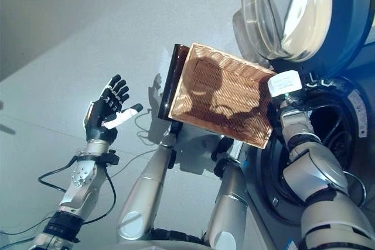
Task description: Pick up the clothes and place them into the washing machine
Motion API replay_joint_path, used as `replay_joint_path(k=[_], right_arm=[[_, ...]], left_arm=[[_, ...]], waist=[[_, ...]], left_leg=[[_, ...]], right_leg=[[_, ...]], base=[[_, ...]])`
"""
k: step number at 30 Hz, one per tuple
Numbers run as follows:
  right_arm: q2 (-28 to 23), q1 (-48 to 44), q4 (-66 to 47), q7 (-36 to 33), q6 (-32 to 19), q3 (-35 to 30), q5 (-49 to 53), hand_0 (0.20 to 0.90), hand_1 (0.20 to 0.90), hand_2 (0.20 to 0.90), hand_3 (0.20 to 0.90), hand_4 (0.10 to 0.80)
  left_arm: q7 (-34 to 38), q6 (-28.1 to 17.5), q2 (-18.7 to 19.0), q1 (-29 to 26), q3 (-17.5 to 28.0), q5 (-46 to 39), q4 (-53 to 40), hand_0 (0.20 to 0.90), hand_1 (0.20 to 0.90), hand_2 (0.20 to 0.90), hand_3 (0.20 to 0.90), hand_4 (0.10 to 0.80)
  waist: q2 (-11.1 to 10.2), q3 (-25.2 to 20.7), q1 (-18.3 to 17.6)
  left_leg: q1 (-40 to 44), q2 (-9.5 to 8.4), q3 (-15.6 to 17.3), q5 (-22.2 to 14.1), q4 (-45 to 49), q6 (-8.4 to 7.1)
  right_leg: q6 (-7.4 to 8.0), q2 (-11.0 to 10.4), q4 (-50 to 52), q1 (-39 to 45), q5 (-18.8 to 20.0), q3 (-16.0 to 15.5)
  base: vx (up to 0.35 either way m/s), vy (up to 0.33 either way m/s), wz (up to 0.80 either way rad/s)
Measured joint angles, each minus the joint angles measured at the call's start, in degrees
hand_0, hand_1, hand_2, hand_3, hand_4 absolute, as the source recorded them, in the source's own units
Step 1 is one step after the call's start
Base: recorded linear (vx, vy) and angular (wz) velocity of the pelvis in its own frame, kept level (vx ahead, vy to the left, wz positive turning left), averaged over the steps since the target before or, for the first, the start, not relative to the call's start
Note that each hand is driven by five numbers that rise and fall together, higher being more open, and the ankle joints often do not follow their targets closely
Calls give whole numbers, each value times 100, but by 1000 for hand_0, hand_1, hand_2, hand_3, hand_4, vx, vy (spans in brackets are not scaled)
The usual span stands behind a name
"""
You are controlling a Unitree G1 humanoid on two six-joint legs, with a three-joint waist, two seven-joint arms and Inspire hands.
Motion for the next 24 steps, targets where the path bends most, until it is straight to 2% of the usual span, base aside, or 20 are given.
replay_joint_path(k=[5, 17, 24], right_arm=[[-28, -27, 215, 35, 155, 1, -53, 200, 200, 200, 200, 300], [-150, 201, 411, 49, 165, -50, -76, 200, 200, 200, 200, 300], [-142, 736, 327, 22, 186, -426, -52, 200, 200, 200, 200, 300]], left_arm=[[-36, -14, 5, 17, 56, -7, -2, 900, 900, 900, 900, 800], [-153, -69, 15, 45, 54, -9, -2, 900, 900, 900, 900, 800], [-171, -82, 9, 48, 39, -9, -1, 900, 900, 900, 900, 800]], waist=[[101, -36, 150], [308, -134, 235], [481, -227, 142]], left_leg=[[-55, -10, -15, 42, -11, -43], [148, -58, 96, 100, -114, 26], [508, -92, 186, 176, -394, 92]], right_leg=[[-70, -29, 99, -92, -63, 1], [-27, -101, 154, -34, -52, 93], [37, -112, -40, 234, -9, 207]], base=[[1, 3, 3], [7, 10, -2], [8, 38, -5]])
